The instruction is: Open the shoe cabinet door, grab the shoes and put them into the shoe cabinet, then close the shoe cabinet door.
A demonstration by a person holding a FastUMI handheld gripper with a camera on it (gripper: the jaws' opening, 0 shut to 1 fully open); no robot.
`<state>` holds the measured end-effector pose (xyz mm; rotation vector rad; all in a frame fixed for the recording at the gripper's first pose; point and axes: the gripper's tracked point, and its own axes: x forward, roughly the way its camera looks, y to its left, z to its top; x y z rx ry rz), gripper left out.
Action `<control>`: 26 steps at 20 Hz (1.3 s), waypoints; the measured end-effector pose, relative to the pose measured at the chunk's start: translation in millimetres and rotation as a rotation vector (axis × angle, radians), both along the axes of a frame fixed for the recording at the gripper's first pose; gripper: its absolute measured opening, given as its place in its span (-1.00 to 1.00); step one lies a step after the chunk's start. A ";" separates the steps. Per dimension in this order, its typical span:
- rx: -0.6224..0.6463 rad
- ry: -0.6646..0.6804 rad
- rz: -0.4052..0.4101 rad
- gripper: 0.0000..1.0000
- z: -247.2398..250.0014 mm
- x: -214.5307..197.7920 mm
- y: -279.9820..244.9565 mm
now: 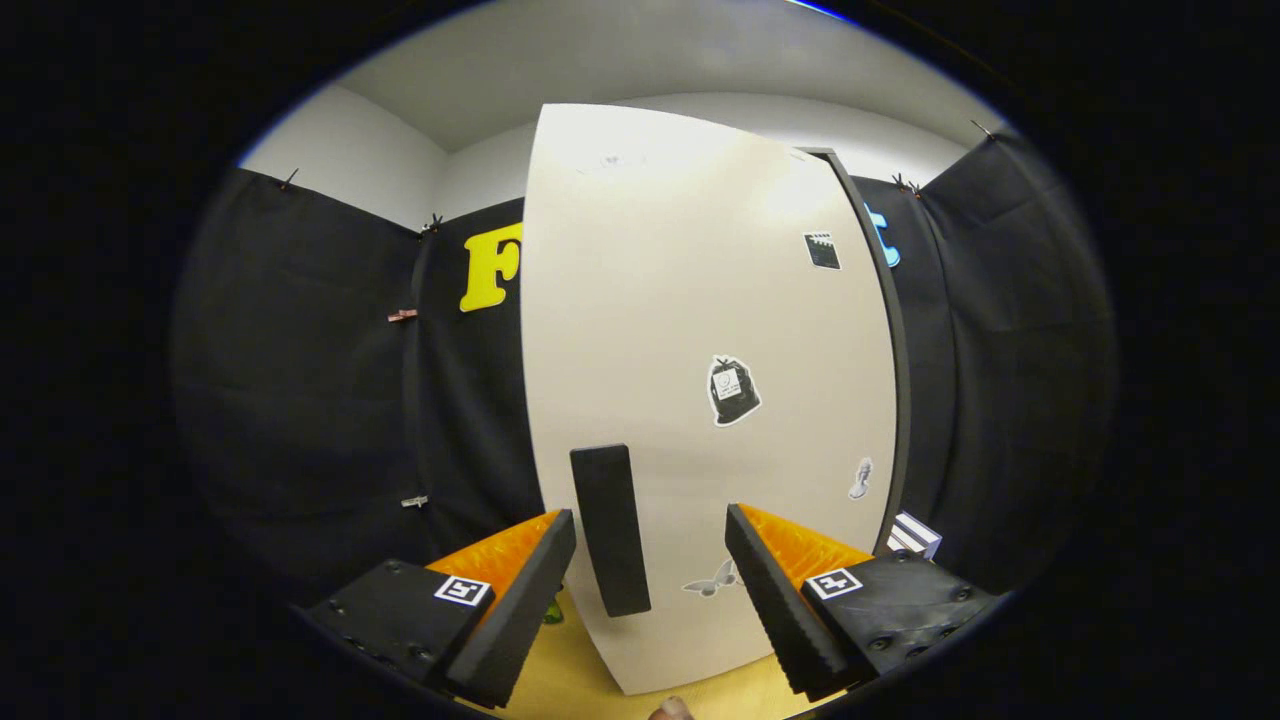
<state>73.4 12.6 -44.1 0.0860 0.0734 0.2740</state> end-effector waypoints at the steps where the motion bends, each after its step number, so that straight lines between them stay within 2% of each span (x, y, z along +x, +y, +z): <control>1: -0.002 -0.003 0.006 0.97 0.6 0.1 5.2; 4: -0.003 -0.016 0.004 0.97 4.3 -1.4 17.4; 17: -0.071 -0.082 -0.116 0.96 21.4 -18.9 26.8; 26: -0.078 -0.096 -0.126 0.96 25.6 -20.4 33.1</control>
